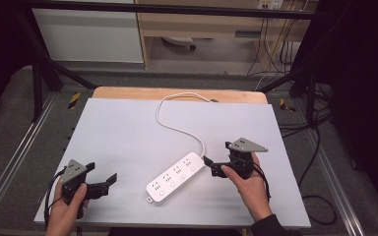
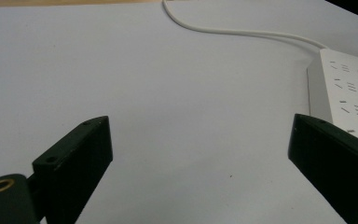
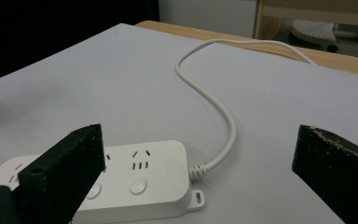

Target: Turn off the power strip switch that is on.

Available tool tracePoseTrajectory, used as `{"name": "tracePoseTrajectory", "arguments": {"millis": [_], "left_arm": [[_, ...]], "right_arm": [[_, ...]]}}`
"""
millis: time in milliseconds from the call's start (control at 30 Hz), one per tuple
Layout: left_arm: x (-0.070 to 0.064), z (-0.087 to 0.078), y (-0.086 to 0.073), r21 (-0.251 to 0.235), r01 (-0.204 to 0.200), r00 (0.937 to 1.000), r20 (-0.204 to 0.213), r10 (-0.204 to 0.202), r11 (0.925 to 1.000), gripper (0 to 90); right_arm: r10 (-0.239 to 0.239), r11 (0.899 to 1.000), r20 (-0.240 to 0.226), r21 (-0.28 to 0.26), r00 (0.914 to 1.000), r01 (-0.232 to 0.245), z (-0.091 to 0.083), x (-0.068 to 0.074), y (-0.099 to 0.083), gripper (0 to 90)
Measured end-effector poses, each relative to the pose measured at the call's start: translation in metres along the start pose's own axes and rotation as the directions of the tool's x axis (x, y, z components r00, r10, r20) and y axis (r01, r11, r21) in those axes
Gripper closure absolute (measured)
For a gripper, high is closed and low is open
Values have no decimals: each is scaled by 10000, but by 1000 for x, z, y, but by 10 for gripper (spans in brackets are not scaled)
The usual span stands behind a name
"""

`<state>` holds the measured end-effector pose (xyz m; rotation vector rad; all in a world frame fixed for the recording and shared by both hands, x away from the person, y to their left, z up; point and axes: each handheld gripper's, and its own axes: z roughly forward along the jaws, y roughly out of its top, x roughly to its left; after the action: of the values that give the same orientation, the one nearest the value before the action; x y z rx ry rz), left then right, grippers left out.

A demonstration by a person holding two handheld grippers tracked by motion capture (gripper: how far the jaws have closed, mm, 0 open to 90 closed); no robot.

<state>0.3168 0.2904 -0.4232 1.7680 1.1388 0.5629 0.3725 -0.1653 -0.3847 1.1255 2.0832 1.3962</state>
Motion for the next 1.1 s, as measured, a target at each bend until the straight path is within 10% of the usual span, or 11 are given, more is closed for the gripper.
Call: {"name": "tracePoseTrajectory", "arguments": {"millis": [700,1100], "left_arm": [[-1,1,0,-78,105,9998,149,-104,9999,60],[-2,0,0,-167,107,9998,185,-104,9998,60]], "right_arm": [[-119,9996,-509,230,9986,131,23,23,-4,94],[-634,9980,-1285,-19,9897,636,28,41,-10,559]]}}
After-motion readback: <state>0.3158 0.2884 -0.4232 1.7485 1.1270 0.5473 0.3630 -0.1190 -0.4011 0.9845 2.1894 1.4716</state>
